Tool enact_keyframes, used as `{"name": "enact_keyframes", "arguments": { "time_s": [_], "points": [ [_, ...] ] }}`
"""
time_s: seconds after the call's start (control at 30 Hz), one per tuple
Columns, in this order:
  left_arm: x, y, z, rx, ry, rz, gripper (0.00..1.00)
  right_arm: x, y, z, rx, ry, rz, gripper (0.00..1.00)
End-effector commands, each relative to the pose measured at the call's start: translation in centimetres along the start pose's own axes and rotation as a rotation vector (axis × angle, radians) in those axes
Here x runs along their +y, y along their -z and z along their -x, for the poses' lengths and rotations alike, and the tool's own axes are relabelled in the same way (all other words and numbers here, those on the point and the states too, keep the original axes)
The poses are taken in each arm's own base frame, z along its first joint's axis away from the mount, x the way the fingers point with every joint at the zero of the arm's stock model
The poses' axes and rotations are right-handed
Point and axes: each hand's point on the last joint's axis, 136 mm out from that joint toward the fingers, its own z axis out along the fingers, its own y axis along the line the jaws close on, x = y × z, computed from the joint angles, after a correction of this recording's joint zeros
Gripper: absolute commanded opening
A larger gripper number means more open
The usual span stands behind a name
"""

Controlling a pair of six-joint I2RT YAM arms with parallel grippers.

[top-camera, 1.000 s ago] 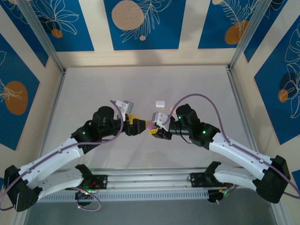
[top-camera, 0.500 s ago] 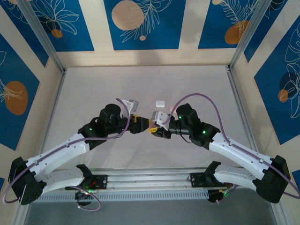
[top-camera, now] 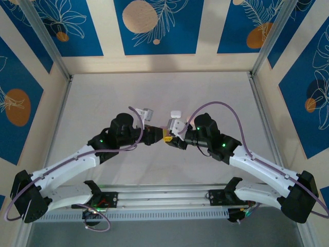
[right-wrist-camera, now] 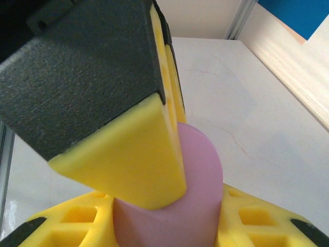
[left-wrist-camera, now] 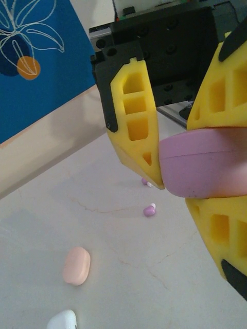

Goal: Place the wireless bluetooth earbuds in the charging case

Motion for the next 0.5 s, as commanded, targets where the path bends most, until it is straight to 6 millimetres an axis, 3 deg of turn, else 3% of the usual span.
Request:
{"name": "enact_keyframes", "arguments": {
  "time_s": [0.0,0.27,0.47],
  "points": [
    [-1.3,0.6,1.2,-0.064,0.028,-0.042,0.19,-0.7,0.7,1.6,-0.053,0.013,-0.036,0.42],
    [-0.4,2.7,3.0,-0.263,0.267,-0.067,0.14,-1.3,1.6,0.8,-0.105,0.103,-0.105,0.64],
    [-1.1,2.6,2.9,-0.256,0.341,-0.124,0.14,-1.0,2.5,2.3,-0.238,0.039,-0.001,0.64]
  ]
}}
